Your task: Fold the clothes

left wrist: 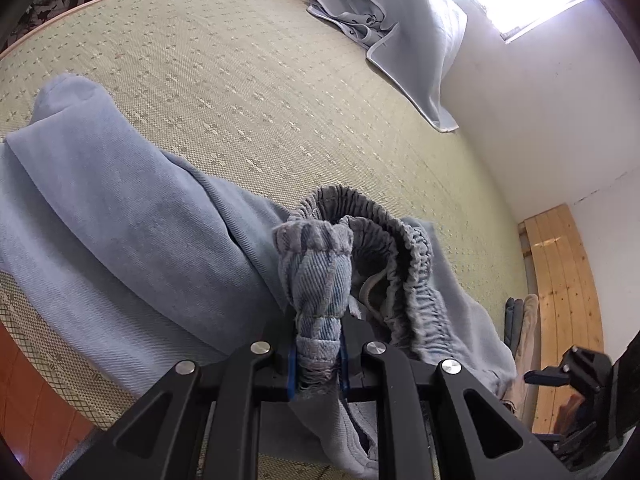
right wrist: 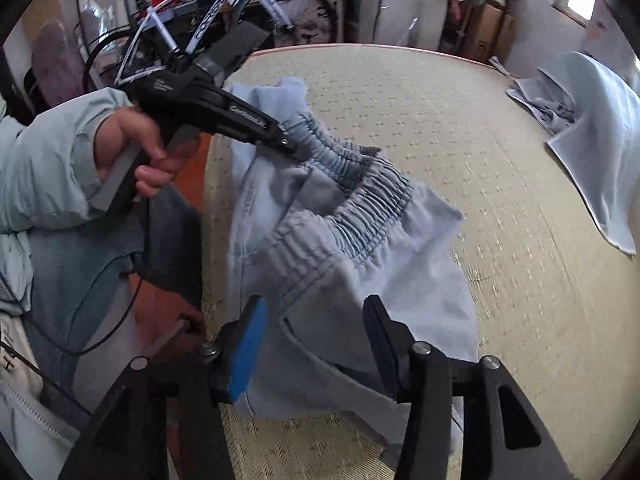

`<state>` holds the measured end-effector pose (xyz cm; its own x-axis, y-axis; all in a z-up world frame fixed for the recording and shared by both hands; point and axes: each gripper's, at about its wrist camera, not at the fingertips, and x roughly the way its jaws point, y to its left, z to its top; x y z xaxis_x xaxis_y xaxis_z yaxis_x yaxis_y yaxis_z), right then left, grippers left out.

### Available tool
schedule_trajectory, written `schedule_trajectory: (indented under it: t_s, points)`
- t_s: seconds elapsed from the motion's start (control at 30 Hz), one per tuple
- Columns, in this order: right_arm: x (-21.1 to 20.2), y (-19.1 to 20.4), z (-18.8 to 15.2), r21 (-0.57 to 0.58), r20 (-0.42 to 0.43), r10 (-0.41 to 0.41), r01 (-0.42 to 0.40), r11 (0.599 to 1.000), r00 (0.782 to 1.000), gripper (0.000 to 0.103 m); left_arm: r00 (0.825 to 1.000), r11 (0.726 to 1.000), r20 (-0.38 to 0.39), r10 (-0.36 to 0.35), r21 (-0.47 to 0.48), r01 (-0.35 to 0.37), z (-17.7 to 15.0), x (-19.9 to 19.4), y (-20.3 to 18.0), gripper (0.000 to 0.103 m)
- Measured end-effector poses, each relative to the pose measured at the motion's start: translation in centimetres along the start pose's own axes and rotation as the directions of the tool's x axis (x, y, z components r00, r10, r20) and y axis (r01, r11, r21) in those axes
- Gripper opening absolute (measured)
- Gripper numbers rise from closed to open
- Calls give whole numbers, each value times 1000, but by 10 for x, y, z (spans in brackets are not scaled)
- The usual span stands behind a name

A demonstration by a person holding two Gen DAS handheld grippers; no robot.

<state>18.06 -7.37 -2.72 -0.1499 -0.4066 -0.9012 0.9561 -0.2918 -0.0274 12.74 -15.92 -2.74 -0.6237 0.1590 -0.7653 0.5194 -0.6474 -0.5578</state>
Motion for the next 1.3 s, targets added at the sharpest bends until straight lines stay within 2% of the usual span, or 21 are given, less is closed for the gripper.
schedule_trajectory:
  t_s: [0.17, 0.27, 0.37, 0.47, 0.67, 0.77, 0.83, 0.9, 0.97, 1.1, 1.2, 1.3]
  points:
    - [7, -5, 15, -56, -72, 10, -14, 998, 997, 57, 1000, 1000, -2, -5, 0, 5, -1, 0, -1, 14]
    - [21, -14, 26, -57, -132, 74, -82, 995, 989, 57, 1000, 1000, -3, -9, 1, 9, -2, -1, -1, 14]
    - [39, -19, 38, -73, -205, 123, -141, 987, 971, 57, 1000, 1000, -5, -13, 3, 13, -3, -1, -2, 14]
    - [57, -17, 48, -84, -289, 182, -214, 973, 940, 57, 1000, 1000, -6, -18, 5, 18, -3, -1, -4, 14]
    - [79, -11, 52, -103, -403, 212, -274, 956, 891, 57, 999, 1000, -14, -31, 1, 31, -1, -2, -1, 14]
    - [85, -10, 53, -97, -423, 222, -288, 953, 878, 57, 999, 999, -16, -36, -1, 36, 0, -2, 0, 14]
    - [85, -9, 52, -99, -423, 224, -290, 952, 878, 56, 999, 999, -18, -39, -3, 39, 0, -3, 1, 14]
    - [83, -8, 51, -91, -410, 229, -289, 953, 883, 45, 999, 999, -19, -42, -5, 42, 0, -3, 2, 14]
    - [81, -7, 51, -94, -397, 211, -268, 959, 893, 40, 999, 999, -20, -44, -7, 44, 0, -2, 2, 14]
    - [67, 5, 45, -162, -361, 92, -159, 974, 928, 24, 999, 999, -19, -48, -8, 48, 0, -2, 1, 14]
    - [56, 19, 36, -202, -331, -11, -60, 978, 944, 22, 999, 999, -16, -51, -7, 51, 0, -3, 2, 14]
    - [40, 26, 30, -191, -261, -101, 52, 980, 960, 21, 998, 998, -11, -55, -5, 55, 0, -4, 2, 14]
